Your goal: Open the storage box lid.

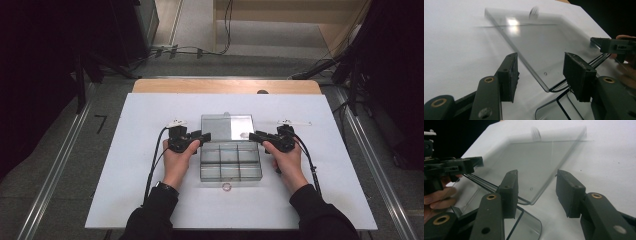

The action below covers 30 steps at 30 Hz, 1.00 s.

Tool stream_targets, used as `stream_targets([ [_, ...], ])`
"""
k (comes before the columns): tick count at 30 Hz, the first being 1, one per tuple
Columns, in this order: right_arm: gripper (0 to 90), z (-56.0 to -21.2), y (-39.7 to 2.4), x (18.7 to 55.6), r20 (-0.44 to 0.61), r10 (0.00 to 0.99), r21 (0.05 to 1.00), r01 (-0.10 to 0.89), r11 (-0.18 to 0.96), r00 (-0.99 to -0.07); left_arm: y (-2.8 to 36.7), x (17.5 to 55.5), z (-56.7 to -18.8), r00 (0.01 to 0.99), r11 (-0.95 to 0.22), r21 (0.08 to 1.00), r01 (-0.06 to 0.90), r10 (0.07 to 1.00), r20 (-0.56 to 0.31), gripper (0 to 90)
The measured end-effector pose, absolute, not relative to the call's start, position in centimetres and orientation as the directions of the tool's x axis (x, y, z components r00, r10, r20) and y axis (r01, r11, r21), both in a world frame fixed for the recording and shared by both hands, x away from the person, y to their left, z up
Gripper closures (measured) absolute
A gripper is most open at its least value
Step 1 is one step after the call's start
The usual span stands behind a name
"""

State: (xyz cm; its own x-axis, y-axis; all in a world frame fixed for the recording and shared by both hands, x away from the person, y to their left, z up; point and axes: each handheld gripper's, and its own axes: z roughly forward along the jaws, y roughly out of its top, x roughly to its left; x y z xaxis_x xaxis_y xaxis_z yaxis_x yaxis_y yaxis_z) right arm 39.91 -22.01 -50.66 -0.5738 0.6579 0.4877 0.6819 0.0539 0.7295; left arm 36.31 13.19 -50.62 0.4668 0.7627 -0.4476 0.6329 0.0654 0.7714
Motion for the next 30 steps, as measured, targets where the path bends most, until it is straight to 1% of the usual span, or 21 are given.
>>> stream_targets([
  [5,49.4,-50.6,-22.1,39.9,0.487,0.661,0.728,0.683,0.053,-0.571,13.2,36.2,-50.5,0.474,0.064,0.774,0.630,0.759,-0.448,44.8],
  [9,42.2,-50.4,-22.2,39.8,0.472,0.667,0.741,0.669,0.054,-0.577,13.2,35.7,-50.2,0.507,0.037,0.796,0.605,0.752,-0.420,36.7],
  [13,33.4,-49.8,-22.6,39.4,0.434,0.672,0.761,0.643,0.083,-0.600,13.3,35.1,-50.0,0.530,0.019,0.816,0.577,0.752,-0.392,26.1],
  [19,23.2,-48.8,-22.7,38.6,0.389,0.654,0.788,0.603,0.129,-0.649,13.6,34.3,-49.5,0.565,-0.002,0.836,0.549,0.738,-0.369,16.4],
  [21,17.6,-48.5,-22.6,38.2,0.356,0.662,0.794,0.587,0.158,-0.660,13.6,34.0,-49.3,0.576,-0.005,0.842,0.539,0.732,-0.364,12.2],
  [24,14.9,-48.2,-22.5,37.6,0.327,0.667,0.800,0.572,0.182,-0.670,13.7,33.4,-48.9,0.600,-0.029,0.852,0.522,0.723,-0.342,9.2],
  [27,13.1,-48.0,-22.5,37.3,0.315,0.667,0.805,0.563,0.190,-0.676,13.8,32.9,-48.7,0.624,-0.036,0.861,0.507,0.705,-0.338,6.2],
  [30,8.7,-47.8,-22.5,36.8,0.305,0.662,0.807,0.555,0.203,-0.685,13.9,32.2,-48.4,0.638,-0.041,0.869,0.493,0.697,-0.329,4.6],
])
